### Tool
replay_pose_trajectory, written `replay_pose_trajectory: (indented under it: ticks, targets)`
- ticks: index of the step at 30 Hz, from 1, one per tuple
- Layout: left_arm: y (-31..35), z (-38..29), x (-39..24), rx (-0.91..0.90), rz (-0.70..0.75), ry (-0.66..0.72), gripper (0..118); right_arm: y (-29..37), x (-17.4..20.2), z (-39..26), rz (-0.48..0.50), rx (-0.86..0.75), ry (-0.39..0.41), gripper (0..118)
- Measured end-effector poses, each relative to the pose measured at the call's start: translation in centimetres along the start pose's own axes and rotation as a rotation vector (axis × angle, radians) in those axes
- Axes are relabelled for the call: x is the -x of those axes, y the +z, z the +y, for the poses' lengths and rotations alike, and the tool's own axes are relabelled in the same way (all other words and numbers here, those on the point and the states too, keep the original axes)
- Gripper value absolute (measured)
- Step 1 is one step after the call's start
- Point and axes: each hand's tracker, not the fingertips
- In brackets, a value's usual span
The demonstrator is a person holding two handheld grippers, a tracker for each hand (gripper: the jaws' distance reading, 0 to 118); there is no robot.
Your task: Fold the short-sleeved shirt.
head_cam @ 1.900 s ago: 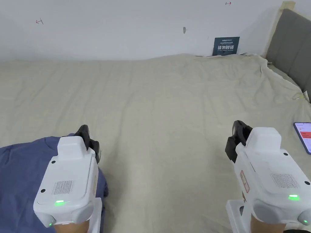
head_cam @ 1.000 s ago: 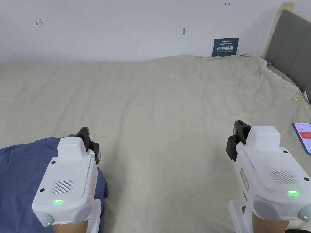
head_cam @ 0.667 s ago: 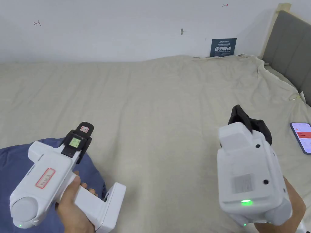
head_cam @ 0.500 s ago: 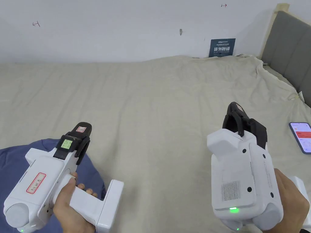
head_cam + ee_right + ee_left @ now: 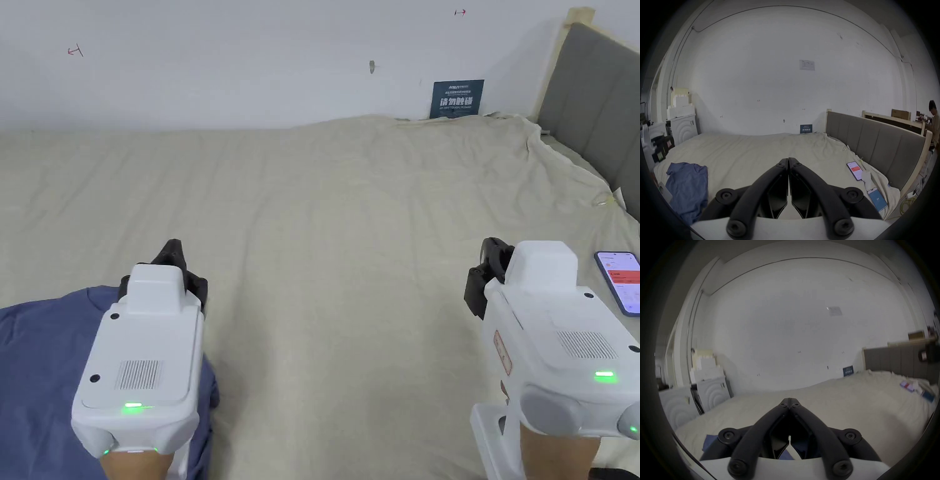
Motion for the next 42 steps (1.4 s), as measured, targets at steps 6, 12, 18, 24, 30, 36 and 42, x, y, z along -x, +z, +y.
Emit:
replay_pose_trajectory:
  ticks: [6, 12, 18, 24, 30, 36, 42]
  targets:
    - [-0.3, -0.2, 0.8, 0.031, -0.004, 0.116, 0, 0.0, -0.1, -0.1, 0.009, -0.005, 0.003, 0]
    - [-0.3, -0.2, 1.1, 0.034, -0.007, 0.127, 0, 0.2, -0.3, 0.0, 0.011, -0.012, 0.006, 0]
    - [-0.2, -0.2, 1.1, 0.037, -0.012, 0.129, 0, 0.3, -0.2, 0.0, 0.013, -0.015, 0.007, 0]
    - [-0.1, -0.3, 1.2, 0.039, -0.015, 0.134, 0, 0.4, -0.3, 0.1, 0.016, -0.017, 0.002, 0]
    - [-0.1, -0.2, 1.2, 0.039, -0.014, 0.126, 0, 0.5, -0.4, 0.1, 0.017, -0.019, 0.005, 0]
    - [-0.1, -0.1, 1.3, 0.035, -0.013, 0.13, 0, 0.6, -0.4, 0.2, 0.017, -0.023, 0.008, 0]
    - [0.0, 0.0, 1.4, 0.033, -0.013, 0.132, 0, 0.6, -0.4, 0.3, 0.021, -0.026, 0.01, 0]
